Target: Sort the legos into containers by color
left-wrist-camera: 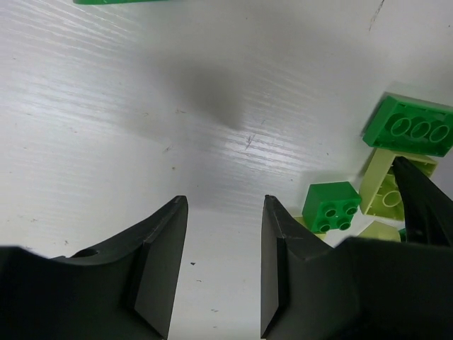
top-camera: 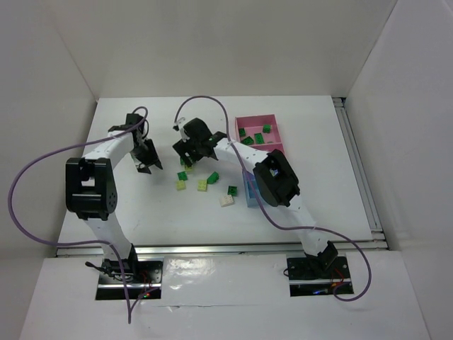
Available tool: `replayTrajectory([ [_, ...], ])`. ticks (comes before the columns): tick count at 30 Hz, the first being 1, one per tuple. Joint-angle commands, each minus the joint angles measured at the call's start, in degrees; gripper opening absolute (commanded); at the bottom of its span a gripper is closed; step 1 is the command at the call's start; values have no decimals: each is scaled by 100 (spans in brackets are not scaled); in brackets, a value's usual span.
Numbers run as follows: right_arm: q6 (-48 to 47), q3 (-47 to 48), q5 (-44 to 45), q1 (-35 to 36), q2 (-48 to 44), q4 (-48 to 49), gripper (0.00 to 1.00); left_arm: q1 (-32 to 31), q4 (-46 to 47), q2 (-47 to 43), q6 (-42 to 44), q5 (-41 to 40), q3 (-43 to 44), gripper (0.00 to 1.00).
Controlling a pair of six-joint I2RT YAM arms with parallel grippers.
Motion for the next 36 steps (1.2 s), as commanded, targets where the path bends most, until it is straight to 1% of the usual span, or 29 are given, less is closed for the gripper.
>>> replayTrajectory([
  [1, -146, 94, -68, -17, 268, -169, 83, 61, -112, -266, -28, 50, 234, 52],
  [5, 39, -573, -140, -17, -380, 77, 83, 61, -165, -266, -28, 50, 287, 52],
  [6, 100, -896, -200, -17, -713, 77, 83, 113, -165, -266, -28, 50, 287, 52],
  [9, 153, -1416, -253, 35, -1250, 139, 82, 113, -165, -266, -28, 50, 340, 52],
  [12, 153, -1480, -359, 36, -1445, -1, 80, 113, -165, -214, -28, 50, 340, 52],
  [16, 153, -1357, -290, 36, -1446, -72, 80, 113, -165, -214, -28, 50, 340, 52],
  [18, 153, -1243, -227, 36, -1446, 85, 80, 113, -165, -214, -28, 50, 340, 52],
  [25, -66, -373, -69, 36, -805, -116, 80, 113, -165, -266, -28, 50, 340, 52],
  [27, -136, -110, -8, 36, -515, -168, 84, 113, -165, -266, -28, 50, 340, 52],
  [29, -137, 136, -78, -26, -252, -238, 85, 113, -217, -266, 24, 50, 340, 52],
  [31, -207, 251, -245, -26, -198, -300, 85, 113, -218, -266, 25, 50, 340, 52],
  [34, -330, 252, -499, -26, -127, -301, 87, 113, -218, -266, 25, 50, 393, 52],
  [36, -331, 165, -596, -26, -127, -301, 91, 113, -218, -266, 25, 50, 454, 52],
])
